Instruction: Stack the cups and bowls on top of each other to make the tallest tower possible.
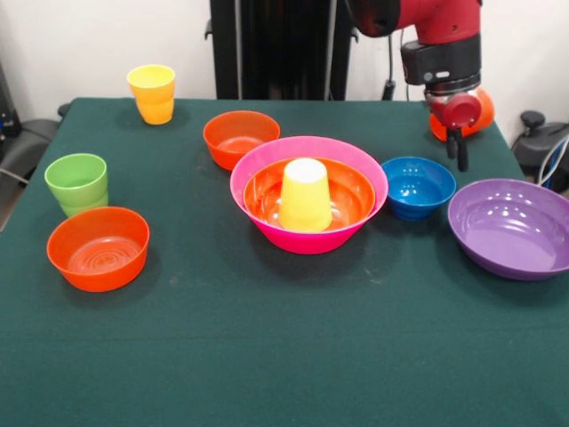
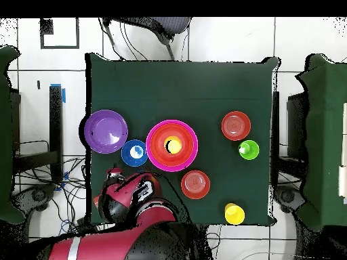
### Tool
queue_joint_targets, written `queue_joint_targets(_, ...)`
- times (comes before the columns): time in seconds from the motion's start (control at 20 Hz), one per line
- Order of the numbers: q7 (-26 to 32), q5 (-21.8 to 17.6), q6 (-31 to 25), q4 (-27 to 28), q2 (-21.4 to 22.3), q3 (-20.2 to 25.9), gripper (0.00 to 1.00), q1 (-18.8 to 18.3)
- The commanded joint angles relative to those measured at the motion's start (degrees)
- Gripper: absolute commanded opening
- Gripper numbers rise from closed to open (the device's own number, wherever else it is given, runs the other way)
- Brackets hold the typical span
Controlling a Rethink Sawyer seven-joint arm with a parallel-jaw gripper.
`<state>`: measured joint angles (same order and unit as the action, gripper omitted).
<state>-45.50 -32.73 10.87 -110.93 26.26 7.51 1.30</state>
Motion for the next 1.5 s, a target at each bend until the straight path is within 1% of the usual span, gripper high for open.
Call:
queue_joint_targets(0.05,-12.56,0.16,1.73,1.59,-3.09,1.19,1.00,0.64)
queue_joint_targets(0.25,-13.42,-0.47,7.19,-0.07,-0.05,2.24,1.00,0.14)
queue_joint_targets(0.3,-13.95,-0.76,9.60,-0.99,1.53,3.18,1.00,-0.56)
queue_joint_targets(0.4,-14.05,-1.17,9.87,-1.99,3.26,4.17,1.00,-1.35)
queue_joint_targets(0.6,-14.31,-1.60,8.69,-3.92,6.59,6.74,1.00,-3.32)
queue_joint_targets(0.95,-14.28,-1.08,7.20,-5.30,9.40,8.66,1.00,-4.60)
queue_joint_targets(1.0,-13.83,-1.00,7.21,-4.76,8.99,7.96,1.00,-4.22)
queue_joint_targets(1.1,-12.23,-0.39,7.33,-2.34,6.43,4.59,1.00,-2.25)
queue_joint_targets(1.2,-10.81,0.31,7.28,0.59,2.73,1.36,1.00,-0.20)
queue_joint_targets(1.3,-10.47,0.67,7.37,2.21,0.65,0.14,1.00,0.75)
queue_joint_targets(1.5,-10.59,2.20,6.87,4.68,-1.67,-2.29,1.00,2.99)
